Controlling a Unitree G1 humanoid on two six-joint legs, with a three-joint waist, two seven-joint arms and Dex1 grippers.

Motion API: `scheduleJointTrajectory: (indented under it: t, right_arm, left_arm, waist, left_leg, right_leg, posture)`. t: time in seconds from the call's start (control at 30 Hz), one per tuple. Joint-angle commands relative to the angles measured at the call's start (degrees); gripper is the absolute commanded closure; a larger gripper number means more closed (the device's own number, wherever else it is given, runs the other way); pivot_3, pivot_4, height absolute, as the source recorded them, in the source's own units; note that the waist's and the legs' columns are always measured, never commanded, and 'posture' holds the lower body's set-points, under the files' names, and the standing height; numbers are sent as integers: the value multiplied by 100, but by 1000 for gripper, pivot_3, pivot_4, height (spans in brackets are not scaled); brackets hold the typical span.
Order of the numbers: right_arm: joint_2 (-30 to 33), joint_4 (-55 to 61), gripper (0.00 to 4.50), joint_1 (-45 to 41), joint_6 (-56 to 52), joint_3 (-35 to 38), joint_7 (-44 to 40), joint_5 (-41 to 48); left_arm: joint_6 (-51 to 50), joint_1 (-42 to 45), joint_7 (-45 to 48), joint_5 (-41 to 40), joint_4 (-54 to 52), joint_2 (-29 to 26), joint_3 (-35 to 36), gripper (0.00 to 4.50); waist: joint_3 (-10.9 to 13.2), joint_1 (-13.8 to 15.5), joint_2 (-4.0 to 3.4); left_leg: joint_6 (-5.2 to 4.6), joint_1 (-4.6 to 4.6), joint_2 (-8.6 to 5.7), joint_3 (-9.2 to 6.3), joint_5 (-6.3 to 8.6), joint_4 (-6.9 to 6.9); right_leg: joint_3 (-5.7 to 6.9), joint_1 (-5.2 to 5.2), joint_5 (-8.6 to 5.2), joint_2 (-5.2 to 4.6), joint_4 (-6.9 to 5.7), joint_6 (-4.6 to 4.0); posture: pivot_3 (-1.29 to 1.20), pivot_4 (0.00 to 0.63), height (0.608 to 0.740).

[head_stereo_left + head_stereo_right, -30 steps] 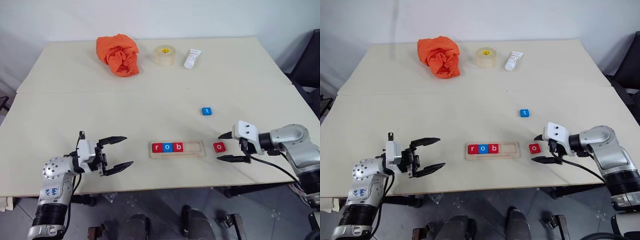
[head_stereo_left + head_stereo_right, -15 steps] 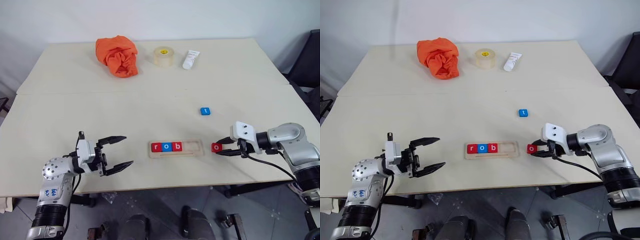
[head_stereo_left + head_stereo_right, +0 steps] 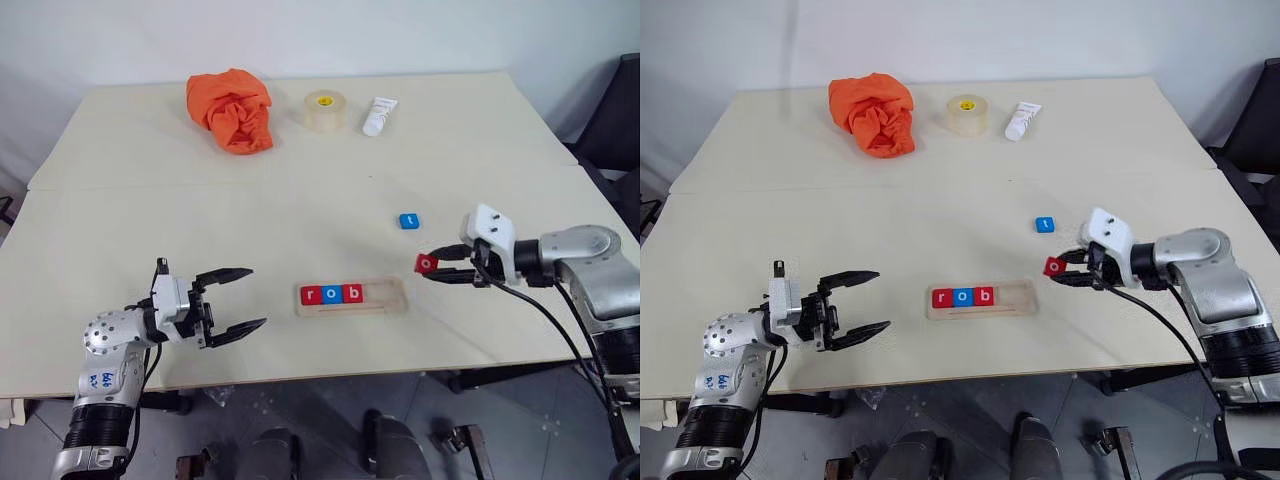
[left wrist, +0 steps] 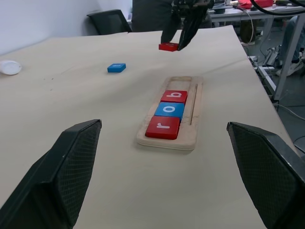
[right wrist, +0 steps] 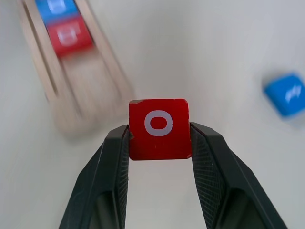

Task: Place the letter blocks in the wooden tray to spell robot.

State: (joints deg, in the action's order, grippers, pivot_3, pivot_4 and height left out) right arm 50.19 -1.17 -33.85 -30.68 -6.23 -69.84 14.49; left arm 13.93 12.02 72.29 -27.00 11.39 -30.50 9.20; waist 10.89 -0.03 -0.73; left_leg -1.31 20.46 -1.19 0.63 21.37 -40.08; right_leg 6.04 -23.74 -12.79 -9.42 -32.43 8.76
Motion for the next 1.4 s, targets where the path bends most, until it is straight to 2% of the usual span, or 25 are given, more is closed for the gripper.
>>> scheduleJointTrajectory:
  t: [0.03,0.37,1.07,1.37,1.4]
  right_arm:
    - [-159,607,3055,-183,-424,-277,136,-8]
    - [-639,490,3055,-607,-307,-1103,206,-481]
    - [-760,231,3055,-681,156,-1527,-161,-847]
    - [-722,426,88,-723,34,-1425,-218,-814]
    - [-705,452,40,-726,14,-1397,-212,-807]
  left_arm:
    - [97,78,57,-108,45,-101,144,0]
    - [73,-29,-53,-81,-130,-13,140,0]
    - [42,-231,-223,-92,-333,-2,147,0]
    - [65,-226,-231,-90,-328,9,141,0]
    - [69,-220,-232,-88,-320,14,136,0]
  waist:
    - [0,-1,0]
    - [0,0,0]
    - [0,-9,0]
    - [0,-10,0]
    - [0,-10,0]
  left_leg:
    - [0,0,-1,0,0,0]
    - [-2,12,-14,-2,1,1]
    - [-2,13,-13,0,1,0]
    - [-2,13,-13,-1,1,1]
    - [-2,13,-13,0,1,1]
  right_leg:
    - [0,0,0,0,1,0]
    - [1,-10,0,0,0,0]
    - [4,-10,0,4,0,0]
    - [4,-10,0,4,0,0]
    - [4,-10,0,4,0,0]
  posture:
    - [0,150,740]
    - [0,150,740]
    - [0,150,740]
    - [0,150,740]
    - [0,150,740]
